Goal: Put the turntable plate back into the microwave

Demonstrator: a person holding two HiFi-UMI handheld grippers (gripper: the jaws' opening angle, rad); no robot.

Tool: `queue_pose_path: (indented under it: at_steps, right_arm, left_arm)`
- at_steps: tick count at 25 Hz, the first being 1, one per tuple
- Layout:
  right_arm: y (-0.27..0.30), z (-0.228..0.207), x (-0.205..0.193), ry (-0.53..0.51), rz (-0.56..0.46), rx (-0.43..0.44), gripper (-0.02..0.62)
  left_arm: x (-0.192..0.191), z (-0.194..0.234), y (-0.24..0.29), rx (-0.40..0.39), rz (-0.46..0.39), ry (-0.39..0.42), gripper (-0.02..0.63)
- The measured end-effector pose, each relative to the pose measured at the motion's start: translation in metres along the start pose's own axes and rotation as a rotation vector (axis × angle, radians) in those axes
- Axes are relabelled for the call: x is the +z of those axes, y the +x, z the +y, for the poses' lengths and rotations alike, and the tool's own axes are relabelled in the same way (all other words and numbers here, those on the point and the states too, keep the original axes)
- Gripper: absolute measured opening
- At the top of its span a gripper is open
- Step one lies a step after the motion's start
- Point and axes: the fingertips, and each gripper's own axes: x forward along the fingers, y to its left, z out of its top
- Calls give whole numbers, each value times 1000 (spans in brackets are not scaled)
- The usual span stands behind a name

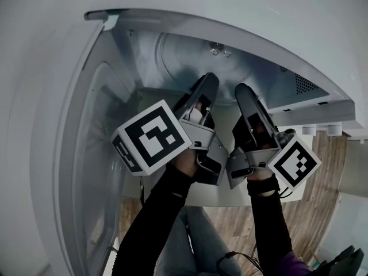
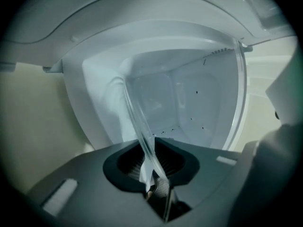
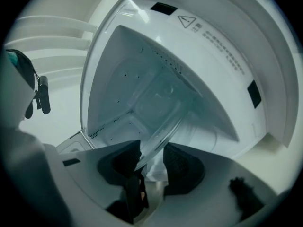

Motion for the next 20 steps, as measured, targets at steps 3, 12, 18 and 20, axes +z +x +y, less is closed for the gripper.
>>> queue_pose_path:
  at_steps: [3,12,18,20]
  right_arm:
    - [0,-1,1,21,2,-19,156]
    - [2,-10,-3,92,6,-61,167]
    - [7,-12,-2,75,10,-73,169]
    - [7,-14,-2,78,9,-83,173]
  left_arm:
    - [0,1,1,46,16,-25,77]
    - [4,2,4,118,-19,-92,57]
    - [8,6,10,112,-53,-174,42]
    - [8,6,12,111,-52,-192,37]
